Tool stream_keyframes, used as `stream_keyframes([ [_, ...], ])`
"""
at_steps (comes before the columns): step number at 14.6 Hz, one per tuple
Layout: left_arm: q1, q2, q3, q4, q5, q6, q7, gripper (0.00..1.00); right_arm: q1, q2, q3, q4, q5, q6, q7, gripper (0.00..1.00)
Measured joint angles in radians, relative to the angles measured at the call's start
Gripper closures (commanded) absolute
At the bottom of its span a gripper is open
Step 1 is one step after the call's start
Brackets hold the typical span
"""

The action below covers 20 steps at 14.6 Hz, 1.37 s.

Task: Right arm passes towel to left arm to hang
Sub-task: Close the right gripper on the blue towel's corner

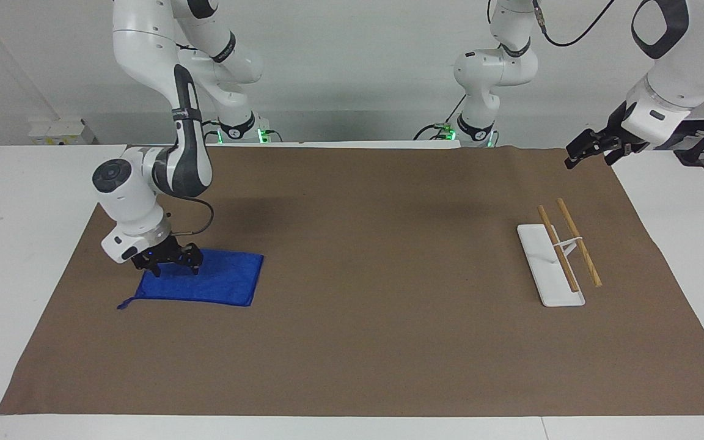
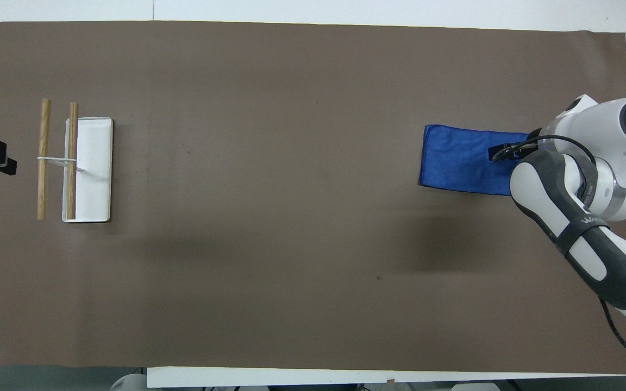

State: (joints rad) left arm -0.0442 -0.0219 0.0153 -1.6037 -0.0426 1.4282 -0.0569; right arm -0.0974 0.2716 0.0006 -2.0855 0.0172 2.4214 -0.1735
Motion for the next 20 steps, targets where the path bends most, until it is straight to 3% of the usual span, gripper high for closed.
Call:
stream_keyframes([
  [10,0.0,0.0,0.0,0.0,0.0,0.0,0.0,0.0,0.0,0.006,0.0,-0.04,0.0,0.038,-0.012,0.02],
  [12,0.0,0.0,0.0,0.0,0.0,0.0,0.0,0.0,0.0,0.006,0.0,-0.041,0.0,0.038,-0.012,0.08],
  [15,0.0,0.0,0.0,0.0,0.0,0.0,0.0,0.0,-0.001,0.006,0.0,-0.041,0.0,0.038,-0.012,0.27],
  [19,0.0,0.0,0.0,0.0,0.0,0.0,0.0,0.0,-0.001,0.005,-0.002,-0.042,0.0,0.039,-0.012,0.32],
  [20,0.0,0.0,0.0,0.0,0.0,0.0,0.0,0.0,-0.002,0.005,-0.002,-0.042,0.0,0.039,-0.012,0.37],
])
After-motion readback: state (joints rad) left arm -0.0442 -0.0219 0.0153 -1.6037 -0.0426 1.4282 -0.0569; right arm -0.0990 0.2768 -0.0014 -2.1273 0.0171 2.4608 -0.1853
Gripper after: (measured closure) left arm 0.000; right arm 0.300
